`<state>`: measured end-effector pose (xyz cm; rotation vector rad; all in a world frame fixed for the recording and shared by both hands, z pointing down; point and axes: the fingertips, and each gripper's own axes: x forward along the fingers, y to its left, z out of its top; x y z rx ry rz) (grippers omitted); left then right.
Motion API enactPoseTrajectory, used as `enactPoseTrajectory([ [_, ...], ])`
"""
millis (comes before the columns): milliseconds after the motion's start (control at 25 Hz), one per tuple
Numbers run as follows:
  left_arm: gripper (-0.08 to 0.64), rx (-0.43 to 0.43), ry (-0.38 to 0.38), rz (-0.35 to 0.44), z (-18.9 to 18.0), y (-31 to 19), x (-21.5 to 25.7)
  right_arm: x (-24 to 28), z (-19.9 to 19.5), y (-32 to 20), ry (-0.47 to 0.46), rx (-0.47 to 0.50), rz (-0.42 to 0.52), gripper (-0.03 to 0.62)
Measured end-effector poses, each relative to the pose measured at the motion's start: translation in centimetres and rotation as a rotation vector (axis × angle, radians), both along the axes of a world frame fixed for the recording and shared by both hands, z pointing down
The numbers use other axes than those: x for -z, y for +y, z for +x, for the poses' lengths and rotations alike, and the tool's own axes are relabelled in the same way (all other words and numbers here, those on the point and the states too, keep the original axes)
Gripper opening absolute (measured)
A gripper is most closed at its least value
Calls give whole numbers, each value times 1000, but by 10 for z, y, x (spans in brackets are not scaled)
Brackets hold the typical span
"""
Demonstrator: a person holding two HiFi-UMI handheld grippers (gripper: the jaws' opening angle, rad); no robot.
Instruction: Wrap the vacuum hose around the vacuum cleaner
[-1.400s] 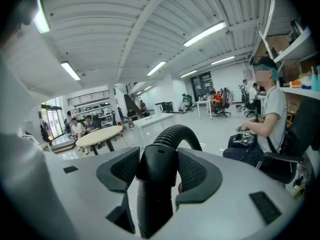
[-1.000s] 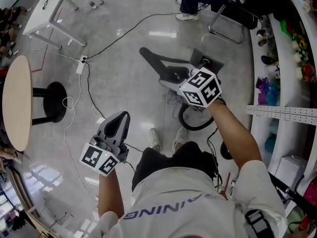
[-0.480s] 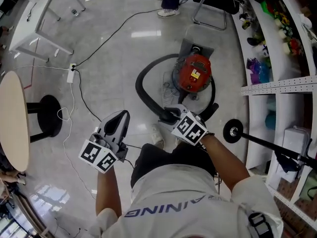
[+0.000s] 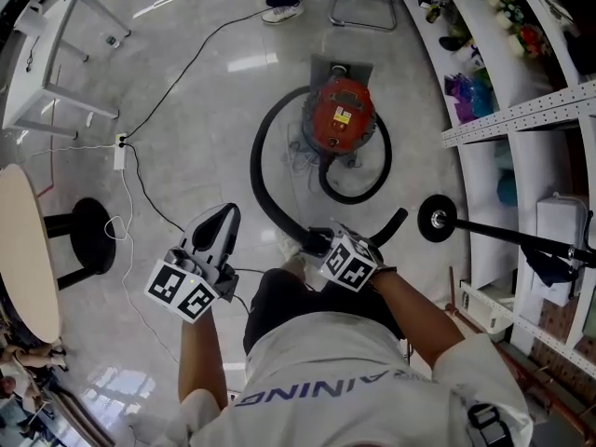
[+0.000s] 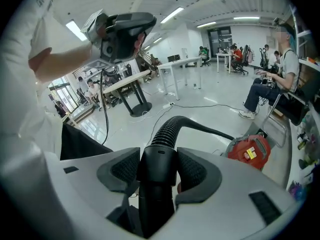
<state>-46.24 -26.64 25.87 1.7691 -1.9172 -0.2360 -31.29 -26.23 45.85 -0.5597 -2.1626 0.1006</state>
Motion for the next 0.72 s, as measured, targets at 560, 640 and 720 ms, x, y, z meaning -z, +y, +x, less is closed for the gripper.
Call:
enactPoseTrajectory([
  [560,17,-34,-55,-134,193,-26,-80,-107,209,-42,32,15,-26,238],
  [640,17,-40,-48,-148,206,-29,-96,-123,217,-48,35,5,-35,238],
  [720,17,-52,-58,-172,216,-28,-111,-135,220,-52,32,-12,-39,238],
])
